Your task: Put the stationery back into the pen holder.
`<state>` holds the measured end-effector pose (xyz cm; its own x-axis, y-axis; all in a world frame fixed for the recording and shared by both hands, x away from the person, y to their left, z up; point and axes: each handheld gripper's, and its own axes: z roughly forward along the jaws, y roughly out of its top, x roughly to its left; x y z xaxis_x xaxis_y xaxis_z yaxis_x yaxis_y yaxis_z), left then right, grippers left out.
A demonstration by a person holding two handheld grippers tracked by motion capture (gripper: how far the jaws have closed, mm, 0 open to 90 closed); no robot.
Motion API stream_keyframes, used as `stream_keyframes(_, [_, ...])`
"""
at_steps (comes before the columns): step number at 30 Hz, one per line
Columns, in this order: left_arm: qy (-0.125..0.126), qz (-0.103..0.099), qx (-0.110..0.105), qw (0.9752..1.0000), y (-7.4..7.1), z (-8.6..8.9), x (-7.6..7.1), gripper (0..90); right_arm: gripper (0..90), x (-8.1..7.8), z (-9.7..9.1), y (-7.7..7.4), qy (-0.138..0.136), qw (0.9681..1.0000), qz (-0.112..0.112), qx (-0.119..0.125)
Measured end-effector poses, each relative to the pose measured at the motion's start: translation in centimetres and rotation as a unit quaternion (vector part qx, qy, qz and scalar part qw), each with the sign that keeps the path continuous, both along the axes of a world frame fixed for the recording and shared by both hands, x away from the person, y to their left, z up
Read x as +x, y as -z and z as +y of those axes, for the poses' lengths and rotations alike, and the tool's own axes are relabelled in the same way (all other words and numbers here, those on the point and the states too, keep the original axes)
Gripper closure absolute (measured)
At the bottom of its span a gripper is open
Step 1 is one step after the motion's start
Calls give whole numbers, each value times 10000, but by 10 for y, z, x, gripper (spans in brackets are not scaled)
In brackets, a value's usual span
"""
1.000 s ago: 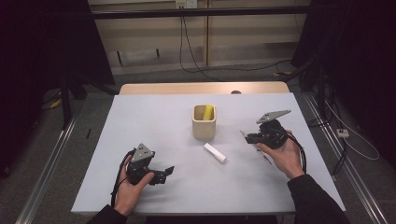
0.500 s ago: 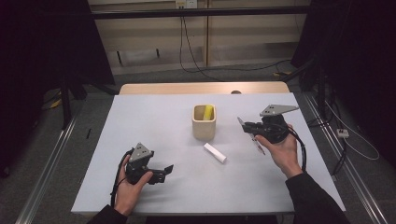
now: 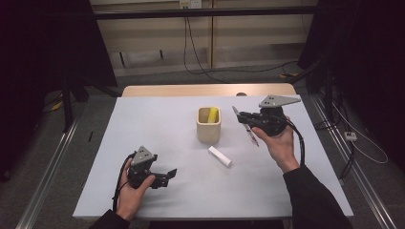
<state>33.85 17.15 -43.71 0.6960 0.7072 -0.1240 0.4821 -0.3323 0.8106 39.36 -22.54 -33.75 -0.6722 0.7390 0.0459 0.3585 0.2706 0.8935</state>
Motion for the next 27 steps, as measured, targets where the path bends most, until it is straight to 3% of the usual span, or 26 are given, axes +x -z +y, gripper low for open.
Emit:
stream_keyframes(9, [28, 5, 37, 10000, 0, 0, 0, 63, 820, 9, 10, -11, -119, 9995, -191, 227])
stream_keyframes(14, [35, 1, 72, 10000, 0, 0, -1, 63, 820, 17, 20, -17, -176, 9991, -294, 239])
stream_keyframes(16, [31, 0, 60, 10000, 0, 0, -1, 63, 820, 21, 22, -21, -162, 9986, -337, 381])
stream_keyframes(27, [30, -40, 29, 10000, -1, 0, -1, 63, 819, 35, 38, -39, -220, 9968, -662, 393])
